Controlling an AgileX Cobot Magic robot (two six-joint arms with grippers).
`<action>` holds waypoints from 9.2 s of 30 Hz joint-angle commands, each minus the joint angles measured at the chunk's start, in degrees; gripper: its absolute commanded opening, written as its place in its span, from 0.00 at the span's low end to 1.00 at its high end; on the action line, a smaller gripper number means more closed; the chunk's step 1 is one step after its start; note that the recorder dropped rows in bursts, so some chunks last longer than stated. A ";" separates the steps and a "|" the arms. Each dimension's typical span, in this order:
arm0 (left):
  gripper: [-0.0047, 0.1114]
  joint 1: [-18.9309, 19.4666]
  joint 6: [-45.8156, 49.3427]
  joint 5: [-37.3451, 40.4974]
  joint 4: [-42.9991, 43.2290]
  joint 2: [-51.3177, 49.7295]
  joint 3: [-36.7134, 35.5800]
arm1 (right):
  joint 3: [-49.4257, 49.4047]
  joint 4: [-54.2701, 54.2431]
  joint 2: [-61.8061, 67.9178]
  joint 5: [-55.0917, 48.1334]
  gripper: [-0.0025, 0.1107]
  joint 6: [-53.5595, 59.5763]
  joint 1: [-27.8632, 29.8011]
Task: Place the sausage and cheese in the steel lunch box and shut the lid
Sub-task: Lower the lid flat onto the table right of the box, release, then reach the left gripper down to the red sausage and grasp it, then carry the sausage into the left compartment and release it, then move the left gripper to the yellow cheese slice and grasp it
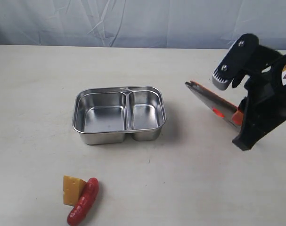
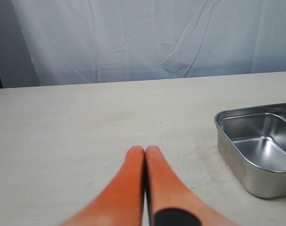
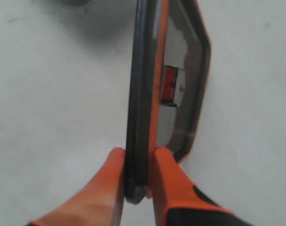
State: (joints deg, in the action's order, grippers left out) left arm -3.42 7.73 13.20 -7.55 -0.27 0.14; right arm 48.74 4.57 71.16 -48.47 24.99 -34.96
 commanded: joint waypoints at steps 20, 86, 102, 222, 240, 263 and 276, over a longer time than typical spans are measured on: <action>0.04 -0.28 0.05 -0.43 -0.54 0.27 -0.14 | -10.66 -8.32 0.50 3.97 0.01 -1.59 -11.89; 0.04 -0.18 4.02 31.68 -25.55 -29.52 34.60 | -10.66 -21.64 -14.85 9.64 0.02 -14.67 -11.89; 0.04 -11.83 0.15 46.78 -19.29 -52.14 35.66 | -10.66 -21.53 -14.85 9.09 0.02 -14.67 -11.89; 0.10 -25.85 -4.14 6.49 -13.20 -94.32 54.34 | -10.66 -18.76 -14.85 -1.18 0.02 -17.60 -11.89; 0.46 -25.85 -4.25 10.12 -10.58 -95.20 57.70 | -10.66 -18.87 -14.85 -5.64 0.02 -20.68 -11.89; 0.35 -25.85 -12.16 41.39 -3.67 -61.82 38.18 | -10.66 -19.60 -14.85 -1.84 0.02 -23.59 -11.89; 0.56 -25.85 -30.72 36.88 -3.53 -64.81 37.06 | -10.66 -19.60 -14.85 -1.34 0.02 -23.59 -11.89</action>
State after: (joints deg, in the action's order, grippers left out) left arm -29.39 -18.43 51.22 -10.78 -63.26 37.52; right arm 38.32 -15.07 56.66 -50.88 1.37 -46.51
